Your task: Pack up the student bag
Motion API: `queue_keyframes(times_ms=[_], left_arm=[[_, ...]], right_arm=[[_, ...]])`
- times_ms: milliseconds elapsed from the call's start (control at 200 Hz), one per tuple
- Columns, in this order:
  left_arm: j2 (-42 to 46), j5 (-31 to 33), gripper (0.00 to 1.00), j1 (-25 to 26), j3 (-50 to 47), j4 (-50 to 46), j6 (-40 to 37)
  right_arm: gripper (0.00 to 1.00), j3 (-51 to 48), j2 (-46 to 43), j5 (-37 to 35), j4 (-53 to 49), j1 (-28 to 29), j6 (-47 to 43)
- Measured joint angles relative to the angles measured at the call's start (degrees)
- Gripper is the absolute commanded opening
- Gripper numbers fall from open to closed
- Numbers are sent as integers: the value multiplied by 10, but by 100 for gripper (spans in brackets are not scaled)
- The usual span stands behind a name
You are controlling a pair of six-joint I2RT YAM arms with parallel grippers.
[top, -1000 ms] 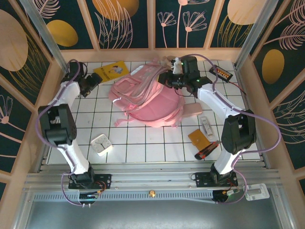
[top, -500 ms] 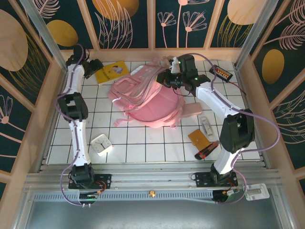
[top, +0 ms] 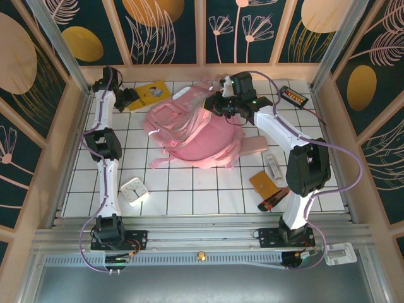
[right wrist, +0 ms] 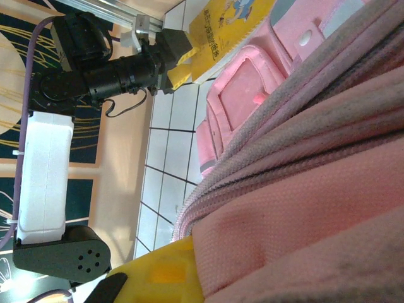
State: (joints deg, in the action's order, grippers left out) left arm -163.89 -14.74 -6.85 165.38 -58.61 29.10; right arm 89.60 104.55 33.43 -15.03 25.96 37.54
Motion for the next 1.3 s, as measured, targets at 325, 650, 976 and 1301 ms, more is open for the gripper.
queue_keyframes(times_ms=[325, 650, 976, 1301], left_arm=[[-1, 21, 38, 1, -9, -24, -1], [-3, 31, 0, -2, 10, -47, -5], [28, 19, 0, 2, 46, -92, -8], [219, -21, 0, 12, 50, -76, 16]], right_arm=[[0, 0, 5, 0, 0, 0, 2], [0, 0, 5, 0, 2, 0, 2], [0, 0, 5, 2, 23, -5, 1], [0, -36, 5, 7, 59, -20, -12]])
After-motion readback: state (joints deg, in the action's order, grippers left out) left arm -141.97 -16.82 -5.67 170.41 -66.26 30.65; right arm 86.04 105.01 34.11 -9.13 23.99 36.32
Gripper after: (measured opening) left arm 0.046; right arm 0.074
